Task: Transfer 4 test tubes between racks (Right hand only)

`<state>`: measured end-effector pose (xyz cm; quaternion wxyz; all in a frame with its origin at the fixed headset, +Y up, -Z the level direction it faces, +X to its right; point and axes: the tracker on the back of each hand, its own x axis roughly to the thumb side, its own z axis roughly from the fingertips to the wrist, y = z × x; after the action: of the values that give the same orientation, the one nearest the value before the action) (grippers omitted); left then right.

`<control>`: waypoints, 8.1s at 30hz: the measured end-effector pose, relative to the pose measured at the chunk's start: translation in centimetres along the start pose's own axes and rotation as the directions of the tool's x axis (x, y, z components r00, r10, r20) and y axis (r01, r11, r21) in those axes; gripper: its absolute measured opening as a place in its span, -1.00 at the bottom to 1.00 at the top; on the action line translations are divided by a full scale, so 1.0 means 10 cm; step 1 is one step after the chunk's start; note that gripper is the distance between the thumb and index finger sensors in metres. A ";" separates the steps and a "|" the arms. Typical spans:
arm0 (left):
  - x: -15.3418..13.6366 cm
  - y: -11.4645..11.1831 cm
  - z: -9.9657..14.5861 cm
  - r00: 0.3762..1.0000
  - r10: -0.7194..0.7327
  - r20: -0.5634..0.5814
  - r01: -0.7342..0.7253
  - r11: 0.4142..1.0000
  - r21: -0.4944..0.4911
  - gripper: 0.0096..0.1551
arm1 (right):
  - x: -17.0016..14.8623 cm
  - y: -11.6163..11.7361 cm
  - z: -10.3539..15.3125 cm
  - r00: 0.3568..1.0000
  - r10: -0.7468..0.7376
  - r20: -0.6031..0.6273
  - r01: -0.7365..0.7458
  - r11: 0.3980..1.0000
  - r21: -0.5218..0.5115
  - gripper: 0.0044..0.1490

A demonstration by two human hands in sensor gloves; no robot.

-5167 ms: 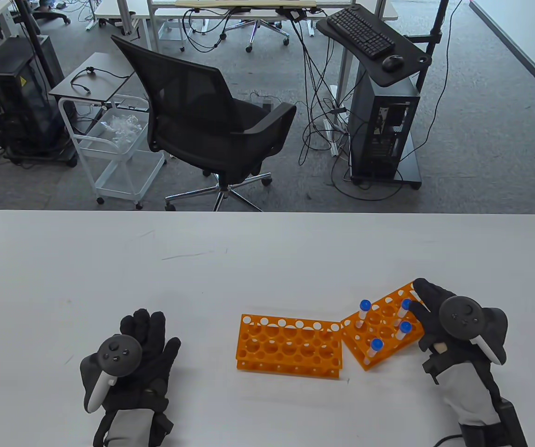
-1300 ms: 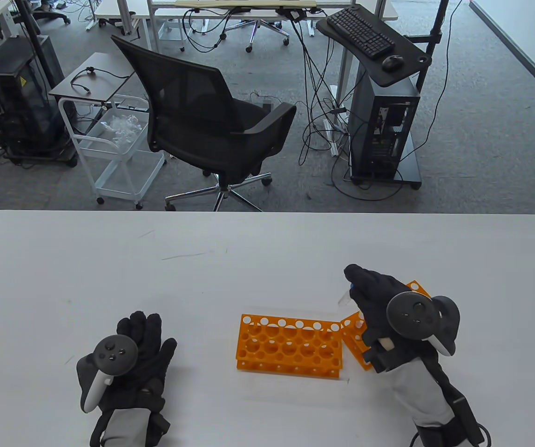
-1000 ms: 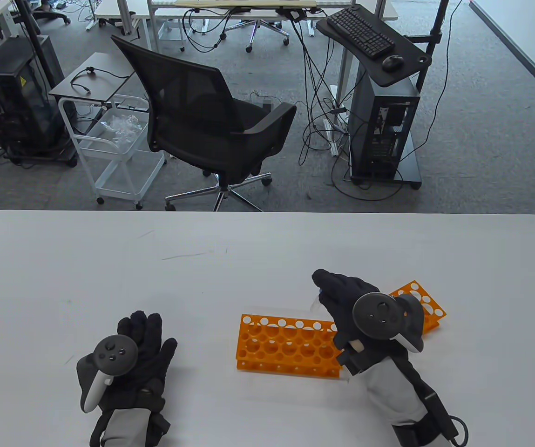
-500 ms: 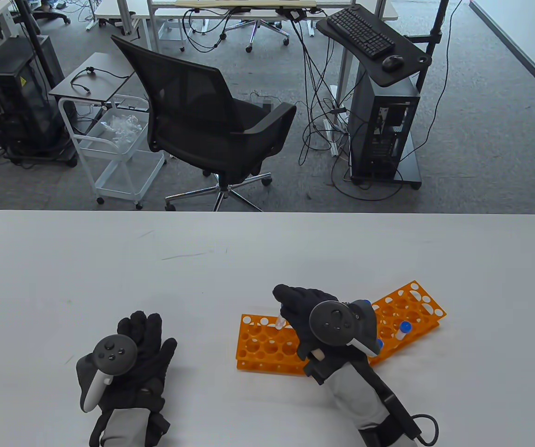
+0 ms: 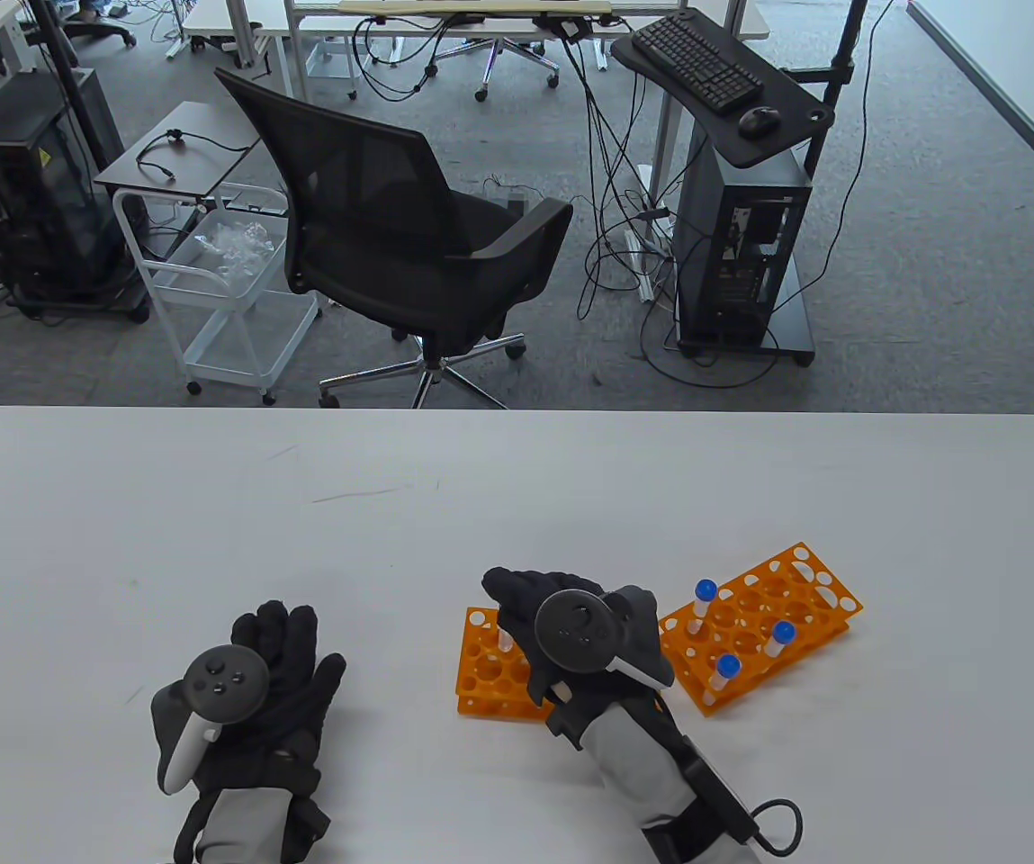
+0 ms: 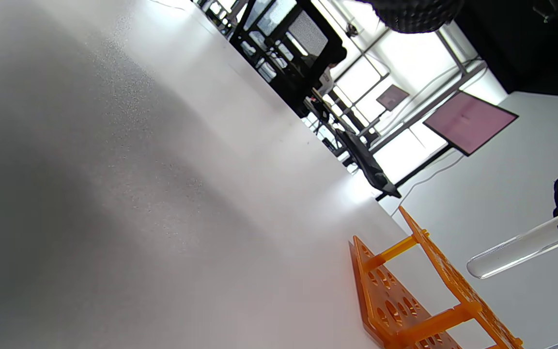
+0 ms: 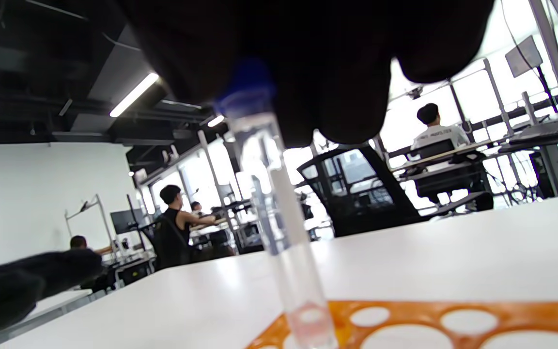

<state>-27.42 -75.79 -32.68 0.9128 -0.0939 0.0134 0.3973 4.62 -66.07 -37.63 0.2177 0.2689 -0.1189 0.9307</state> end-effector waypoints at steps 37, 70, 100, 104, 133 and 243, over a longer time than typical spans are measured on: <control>0.01 -0.01 0.00 1.000 -0.003 0.024 0.003 1.000 0.001 -0.17 | -0.07 0.32 0.05 0.993 0.119 -0.010 -0.118 0.989 0.094 -0.41; 0.02 -0.01 0.00 0.999 0.004 0.035 -0.004 1.000 0.001 -0.17 | 0.02 -0.09 0.13 0.997 0.071 -0.009 -0.071 0.998 0.002 -0.37; 0.05 -0.04 0.01 0.998 0.015 0.064 -0.014 1.000 -0.016 -0.17 | -1.47 -1.19 0.89 0.815 0.035 -0.579 -0.186 0.962 -0.203 -0.36; 0.05 -0.04 0.01 0.997 0.022 0.071 -0.021 1.000 -0.016 -0.17 | -1.59 -1.17 0.95 0.779 0.041 -0.626 -0.180 0.971 -0.161 -0.35; 0.04 0.01 0.03 0.994 0.083 0.074 -0.083 0.996 -0.014 -0.17 | -1.96 -0.87 1.05 0.663 0.051 -0.747 0.017 0.996 0.083 -0.35; 0.08 0.03 0.08 0.995 0.071 0.073 -0.071 0.997 -0.005 -0.17 | -0.21 -0.06 0.16 0.995 0.046 -0.093 -0.047 0.999 -0.011 -0.40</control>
<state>-27.14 -74.82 -32.04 0.8979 -0.0796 -0.0172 0.4326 7.21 -66.79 -37.40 0.2030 0.2211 -0.1212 0.9462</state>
